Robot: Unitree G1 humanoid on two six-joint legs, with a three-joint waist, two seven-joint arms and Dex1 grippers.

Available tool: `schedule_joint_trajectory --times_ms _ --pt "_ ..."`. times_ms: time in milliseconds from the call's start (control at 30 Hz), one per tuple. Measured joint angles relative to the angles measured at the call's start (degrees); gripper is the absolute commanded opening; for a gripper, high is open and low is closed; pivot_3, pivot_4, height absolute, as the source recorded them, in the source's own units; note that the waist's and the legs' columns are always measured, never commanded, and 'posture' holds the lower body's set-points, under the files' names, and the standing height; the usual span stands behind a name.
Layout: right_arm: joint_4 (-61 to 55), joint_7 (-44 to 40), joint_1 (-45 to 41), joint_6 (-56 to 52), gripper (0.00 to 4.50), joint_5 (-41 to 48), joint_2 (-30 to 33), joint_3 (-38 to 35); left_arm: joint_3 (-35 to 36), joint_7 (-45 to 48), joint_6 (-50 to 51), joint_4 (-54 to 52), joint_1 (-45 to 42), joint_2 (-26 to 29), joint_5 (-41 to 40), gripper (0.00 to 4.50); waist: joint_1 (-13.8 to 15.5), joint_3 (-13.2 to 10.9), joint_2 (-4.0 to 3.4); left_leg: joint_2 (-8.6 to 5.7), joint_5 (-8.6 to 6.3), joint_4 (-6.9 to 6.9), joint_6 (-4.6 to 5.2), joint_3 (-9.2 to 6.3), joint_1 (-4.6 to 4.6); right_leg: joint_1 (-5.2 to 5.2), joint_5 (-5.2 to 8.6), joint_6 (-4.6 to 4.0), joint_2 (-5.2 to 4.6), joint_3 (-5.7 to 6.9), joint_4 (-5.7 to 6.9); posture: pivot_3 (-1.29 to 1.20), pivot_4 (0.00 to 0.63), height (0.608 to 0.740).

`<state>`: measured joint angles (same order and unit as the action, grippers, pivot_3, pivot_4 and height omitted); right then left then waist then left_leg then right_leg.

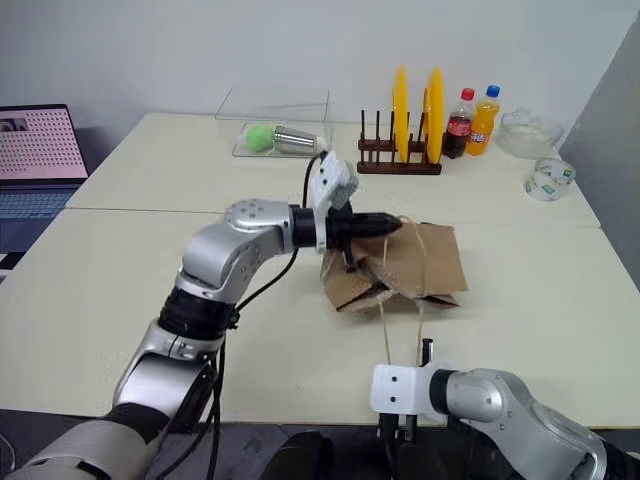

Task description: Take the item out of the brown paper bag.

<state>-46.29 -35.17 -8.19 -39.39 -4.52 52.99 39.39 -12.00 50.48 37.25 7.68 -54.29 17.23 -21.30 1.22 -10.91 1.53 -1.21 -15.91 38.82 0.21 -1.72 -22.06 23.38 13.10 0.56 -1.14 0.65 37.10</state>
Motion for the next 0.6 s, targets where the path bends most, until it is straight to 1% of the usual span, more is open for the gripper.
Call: schedule_joint_trajectory --times_ms 200,300,367,533,600 --pt "-0.16 -1.8 0.78 0.37 0.02 -3.39 -1.06 -0.03 0.8 -0.44 -2.03 6.53 -4.7 -0.9 0.08 0.0 0.02 0.0 0.0 0.0 0.07 0.0 -0.13 -0.02 0.0 0.0 0.0 0.0 0.0 0.01 0.0 0.0 0.15 0.74" --pt "-0.09 -2.31 1.73 1.0 0.02 -4.02 -1.5 -0.11 4.8 -2.53 -5.6 9.19 -8.59 -0.57 0.67 0.0 -0.02 0.03 0.01 0.01 0.07 -0.02 -0.13 -0.02 0.02 0.0 0.0 0.0 0.0 0.01 -0.01 0.0 0.15 0.74" --pt "0.23 -2.71 2.02 1.51 0.02 -4.64 -1.52 -0.2 6.27 -2.9 -7.21 10.45 -10.56 -0.54 1.13 0.0 -0.02 0.17 0.0 0.0 0.08 -0.03 -0.15 -0.03 0.03 -0.02 0.01 0.0 0.0 0.01 -0.02 0.0 0.15 0.74" --pt "1.4 -4.01 2.51 3.26 0.02 -5.91 -2.55 -1.11 6.75 -2.62 -7.73 12.2 -11.05 -0.81 1.22 0.0 -0.08 0.2 0.0 -0.01 0.08 -0.02 -0.16 -0.02 0.04 -0.03 0.01 0.01 -0.01 0.0 -0.01 0.0 0.15 0.74" --pt "1.8 -4.16 2.49 3.43 0.02 -6.05 -5.04 -1.9 6.76 -1.96 -7.68 11.9 -10.93 -0.83 1.06 0.0 -0.24 0.21 0.01 0.01 0.09 -0.02 -0.17 -0.03 0.05 -0.03 0.01 0.01 0.01 0.01 0.02 0.0 0.15 0.74"
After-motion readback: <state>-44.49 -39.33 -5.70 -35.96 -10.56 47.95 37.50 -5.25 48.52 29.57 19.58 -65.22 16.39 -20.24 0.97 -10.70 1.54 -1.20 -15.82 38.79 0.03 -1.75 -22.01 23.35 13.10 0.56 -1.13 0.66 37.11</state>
